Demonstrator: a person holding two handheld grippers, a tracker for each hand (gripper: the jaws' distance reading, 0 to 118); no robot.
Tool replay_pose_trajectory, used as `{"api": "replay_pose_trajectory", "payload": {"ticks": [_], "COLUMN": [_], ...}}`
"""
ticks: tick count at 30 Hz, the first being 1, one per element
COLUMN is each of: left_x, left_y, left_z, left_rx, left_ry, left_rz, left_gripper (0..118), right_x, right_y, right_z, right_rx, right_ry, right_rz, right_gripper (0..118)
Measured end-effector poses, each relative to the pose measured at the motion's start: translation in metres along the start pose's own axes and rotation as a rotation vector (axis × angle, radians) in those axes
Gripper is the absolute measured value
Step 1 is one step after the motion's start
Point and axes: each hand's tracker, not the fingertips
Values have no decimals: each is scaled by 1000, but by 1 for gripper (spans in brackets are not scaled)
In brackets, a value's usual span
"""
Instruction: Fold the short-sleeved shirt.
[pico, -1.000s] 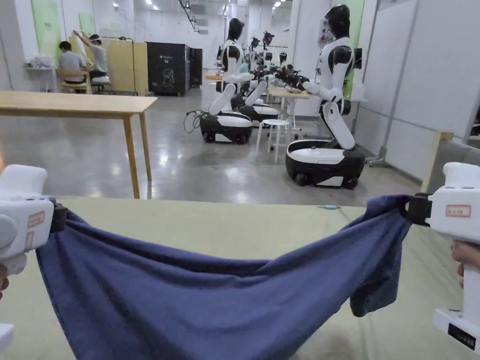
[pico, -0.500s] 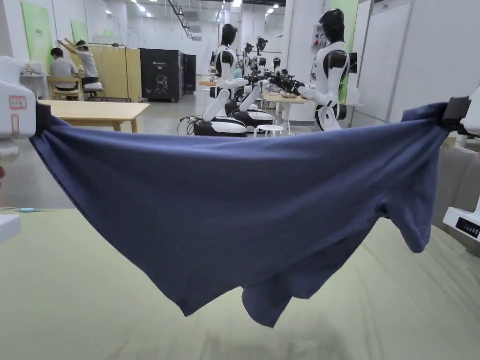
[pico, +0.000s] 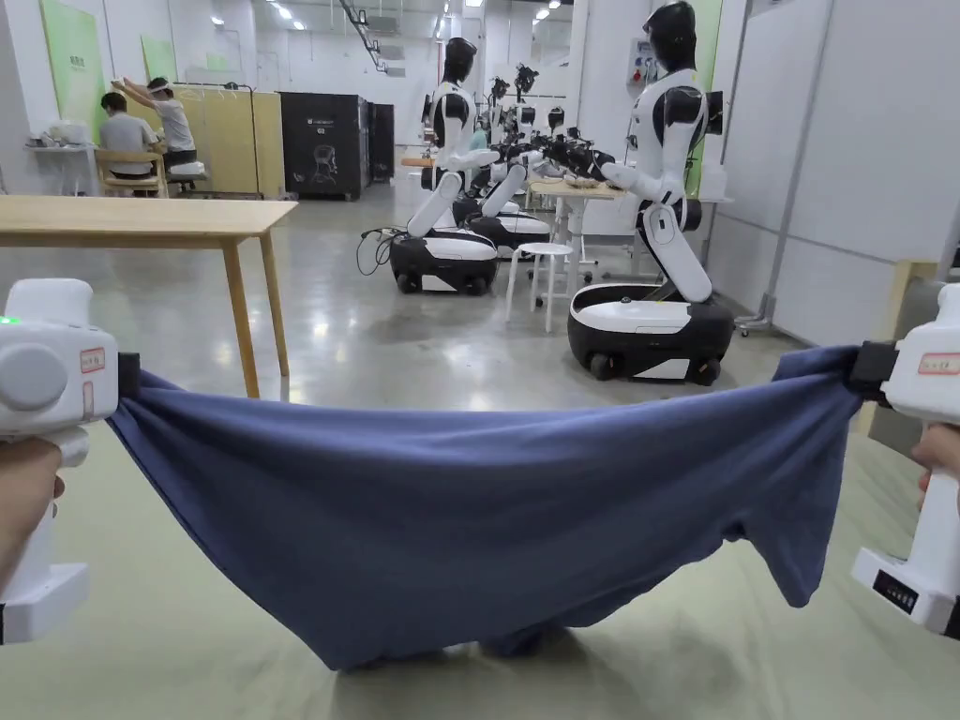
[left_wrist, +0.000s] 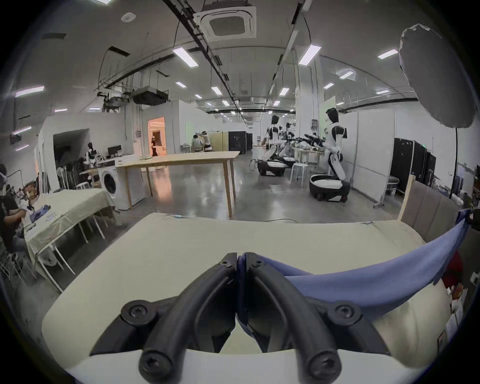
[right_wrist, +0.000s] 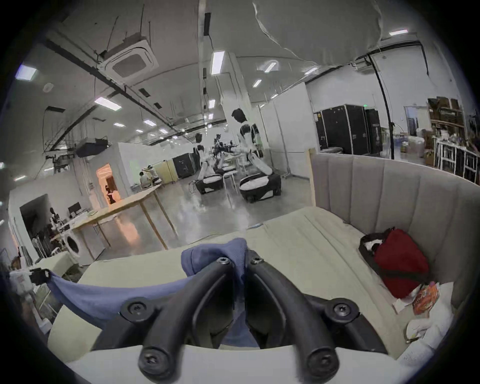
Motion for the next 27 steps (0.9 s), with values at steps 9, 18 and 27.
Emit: {"api": "replay_pose_trajectory", "payload": {"ticks": [9,18,27], "left_x": [-17,-35,-42], "left_y": [-55,-230,-288], "left_z": [87,185,200], "left_rx": [-79,-367,-485], "left_ry": [-118,-206,-158], "left_rz": [96,-31,-31], "left_gripper": [3,3,108], "right_x": [31,93,117], "right_y": [-52,-229,-300], "right_z": [79,166,177], "right_rx": [-75,-328,-471], "right_ry": [34,67,-21], "right_rz": [143,227,176], "right_gripper": [7,7,43]}}
